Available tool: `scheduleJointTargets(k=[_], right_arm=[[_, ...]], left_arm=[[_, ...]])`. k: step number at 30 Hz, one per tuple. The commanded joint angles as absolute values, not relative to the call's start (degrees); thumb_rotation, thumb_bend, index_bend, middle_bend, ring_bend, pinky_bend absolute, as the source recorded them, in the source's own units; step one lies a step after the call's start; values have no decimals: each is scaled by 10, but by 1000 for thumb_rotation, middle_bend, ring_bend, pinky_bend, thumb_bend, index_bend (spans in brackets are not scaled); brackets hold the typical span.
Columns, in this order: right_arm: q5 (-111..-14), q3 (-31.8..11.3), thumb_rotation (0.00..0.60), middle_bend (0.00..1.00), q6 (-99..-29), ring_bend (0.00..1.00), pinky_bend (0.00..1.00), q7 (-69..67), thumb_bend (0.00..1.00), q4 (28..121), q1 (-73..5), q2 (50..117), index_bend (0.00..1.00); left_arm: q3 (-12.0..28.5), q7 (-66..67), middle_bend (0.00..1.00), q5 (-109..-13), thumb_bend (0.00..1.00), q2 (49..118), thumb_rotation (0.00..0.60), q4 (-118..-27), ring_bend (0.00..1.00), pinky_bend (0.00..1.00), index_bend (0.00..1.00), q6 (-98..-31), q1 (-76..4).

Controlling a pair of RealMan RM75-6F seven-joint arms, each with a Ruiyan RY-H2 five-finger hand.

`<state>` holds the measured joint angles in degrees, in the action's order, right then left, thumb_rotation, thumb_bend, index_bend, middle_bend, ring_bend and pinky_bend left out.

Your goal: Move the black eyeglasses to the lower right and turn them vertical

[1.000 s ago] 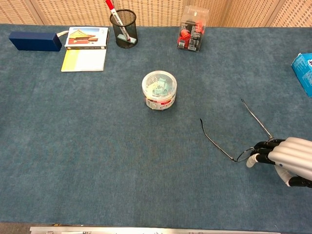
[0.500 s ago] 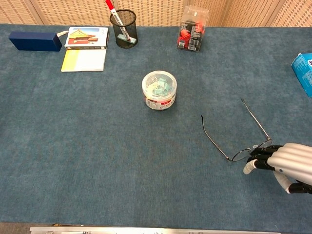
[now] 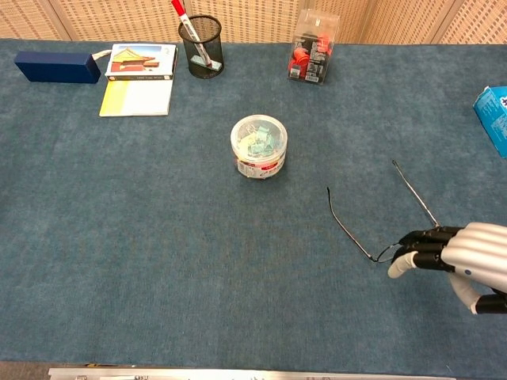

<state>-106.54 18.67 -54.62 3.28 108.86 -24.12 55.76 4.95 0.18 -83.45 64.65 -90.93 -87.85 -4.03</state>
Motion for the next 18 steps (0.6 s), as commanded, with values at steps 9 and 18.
scheduleJointTargets(k=[9, 18], right_arm=[[-1043, 144, 600, 233, -604, 100, 189, 66, 1000, 1050, -207, 600, 243], [-990, 124, 600, 233, -586, 100, 190, 100, 1000, 1041, -200, 616, 243]], left_arm=[[50, -1, 537, -834, 377, 646, 600, -910, 395, 534, 475, -879, -40], [50, -3, 537, -834, 377, 645, 600, -909, 395, 534, 475, -878, -40]])
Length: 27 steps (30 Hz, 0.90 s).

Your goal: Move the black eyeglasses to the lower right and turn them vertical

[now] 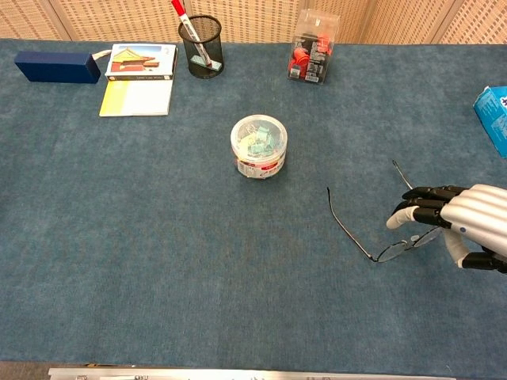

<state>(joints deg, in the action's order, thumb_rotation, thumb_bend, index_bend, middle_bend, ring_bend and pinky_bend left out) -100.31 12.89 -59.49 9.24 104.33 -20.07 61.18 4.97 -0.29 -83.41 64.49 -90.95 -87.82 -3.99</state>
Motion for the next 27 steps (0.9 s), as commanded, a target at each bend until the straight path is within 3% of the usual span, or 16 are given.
scheduleJointTargets(k=[1, 27], right_arm=[[-985, 123, 600, 233, -583, 100, 190, 102, 1000, 1040, -200, 617, 243], [-935, 129, 600, 239, -518, 100, 190, 122, 1000, 1042, -215, 620, 243]], left_arm=[[50, -3, 537, -834, 377, 645, 600, -909, 395, 534, 475, -878, -40], [51, -4, 537, -833, 377, 644, 600, -910, 395, 534, 475, -880, -39]])
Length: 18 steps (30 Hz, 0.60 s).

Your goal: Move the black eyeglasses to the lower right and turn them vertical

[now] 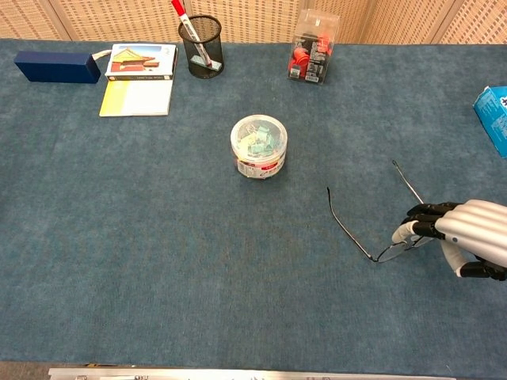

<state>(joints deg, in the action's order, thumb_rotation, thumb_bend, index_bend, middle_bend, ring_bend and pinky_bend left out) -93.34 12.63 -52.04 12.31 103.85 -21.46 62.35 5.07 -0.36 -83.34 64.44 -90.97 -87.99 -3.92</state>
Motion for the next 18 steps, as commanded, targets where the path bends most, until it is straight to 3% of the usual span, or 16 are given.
scheduleJointTargets(k=[1, 18], right_arm=[[-936, 132, 600, 240, -517, 100, 190, 121, 1000, 1045, -216, 616, 243], [-931, 167, 600, 272, -483, 108, 204, 148, 1000, 1107, -222, 546, 243]], left_arm=[[51, -3, 537, -833, 377, 644, 600, -910, 395, 534, 475, -880, -39], [51, 3, 537, -833, 377, 647, 600, -909, 395, 534, 475, -879, -40]])
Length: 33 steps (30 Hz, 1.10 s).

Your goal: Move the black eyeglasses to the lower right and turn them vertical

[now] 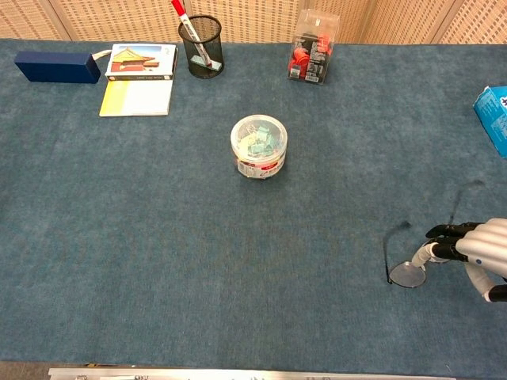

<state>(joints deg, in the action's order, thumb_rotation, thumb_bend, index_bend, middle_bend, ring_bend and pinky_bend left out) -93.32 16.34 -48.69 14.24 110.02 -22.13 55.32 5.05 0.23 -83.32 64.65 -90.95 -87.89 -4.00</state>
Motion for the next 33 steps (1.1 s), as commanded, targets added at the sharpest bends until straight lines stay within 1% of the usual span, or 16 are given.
scheduleJointTargets(k=[1, 17, 33], right_arm=[[-930, 168, 600, 273, -482, 109, 204, 151, 1000, 1110, -221, 543, 243], [-926, 162, 600, 278, -474, 112, 205, 146, 1000, 1104, -221, 547, 243], [-883, 149, 600, 278, -445, 112, 205, 172, 1000, 1093, -228, 568, 243]], left_arm=[[50, 4, 537, -834, 377, 647, 600, -910, 395, 534, 475, -879, -40], [50, 3, 537, -833, 377, 647, 600, -909, 395, 534, 475, -877, -41], [50, -2, 537, -834, 377, 645, 600, -910, 395, 534, 475, -879, -40]])
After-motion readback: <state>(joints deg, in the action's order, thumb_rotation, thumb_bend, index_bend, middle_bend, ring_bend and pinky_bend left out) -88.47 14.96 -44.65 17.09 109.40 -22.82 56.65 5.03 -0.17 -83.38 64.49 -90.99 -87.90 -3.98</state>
